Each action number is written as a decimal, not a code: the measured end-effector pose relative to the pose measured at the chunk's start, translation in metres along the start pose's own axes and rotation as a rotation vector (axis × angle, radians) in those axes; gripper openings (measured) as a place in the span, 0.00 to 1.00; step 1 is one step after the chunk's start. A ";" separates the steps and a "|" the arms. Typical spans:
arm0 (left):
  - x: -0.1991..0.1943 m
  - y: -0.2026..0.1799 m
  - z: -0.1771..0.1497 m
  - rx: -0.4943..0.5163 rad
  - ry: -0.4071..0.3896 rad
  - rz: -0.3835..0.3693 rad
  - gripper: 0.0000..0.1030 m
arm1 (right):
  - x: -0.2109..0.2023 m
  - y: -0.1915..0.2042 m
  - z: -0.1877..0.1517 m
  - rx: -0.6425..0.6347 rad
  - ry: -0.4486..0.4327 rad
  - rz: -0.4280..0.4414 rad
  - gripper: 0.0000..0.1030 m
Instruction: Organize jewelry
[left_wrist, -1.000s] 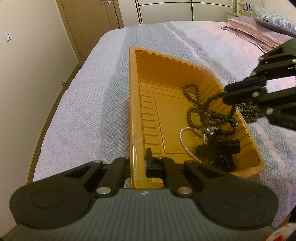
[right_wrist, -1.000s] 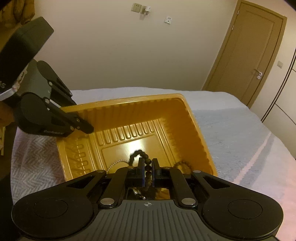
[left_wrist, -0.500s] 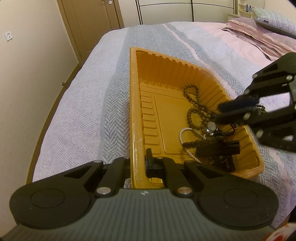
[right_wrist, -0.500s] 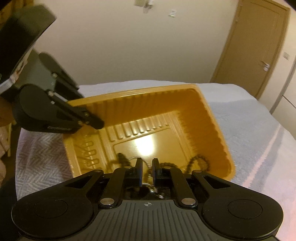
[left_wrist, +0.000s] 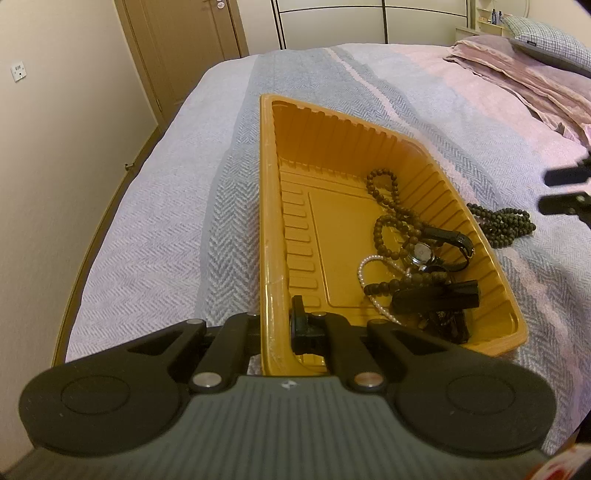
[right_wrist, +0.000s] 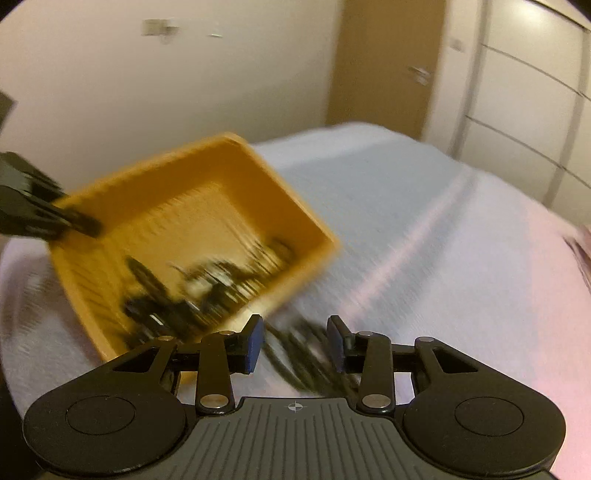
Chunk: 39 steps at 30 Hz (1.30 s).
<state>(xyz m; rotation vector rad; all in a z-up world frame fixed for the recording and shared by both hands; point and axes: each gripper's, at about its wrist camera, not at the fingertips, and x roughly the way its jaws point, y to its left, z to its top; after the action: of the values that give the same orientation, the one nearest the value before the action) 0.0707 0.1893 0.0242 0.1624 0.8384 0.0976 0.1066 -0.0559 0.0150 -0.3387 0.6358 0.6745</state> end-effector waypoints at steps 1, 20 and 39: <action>0.000 0.000 0.000 0.001 0.000 0.000 0.03 | -0.001 -0.008 -0.009 0.025 0.015 -0.025 0.38; 0.000 0.000 0.000 -0.007 0.004 0.002 0.03 | 0.038 -0.013 -0.052 -0.186 0.145 -0.106 0.22; -0.001 0.000 0.002 0.002 0.005 0.007 0.03 | -0.029 -0.031 -0.016 -0.340 0.027 -0.335 0.07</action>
<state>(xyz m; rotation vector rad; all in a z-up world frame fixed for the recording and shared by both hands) 0.0713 0.1889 0.0263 0.1673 0.8428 0.1041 0.1032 -0.0999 0.0241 -0.7534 0.4731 0.4533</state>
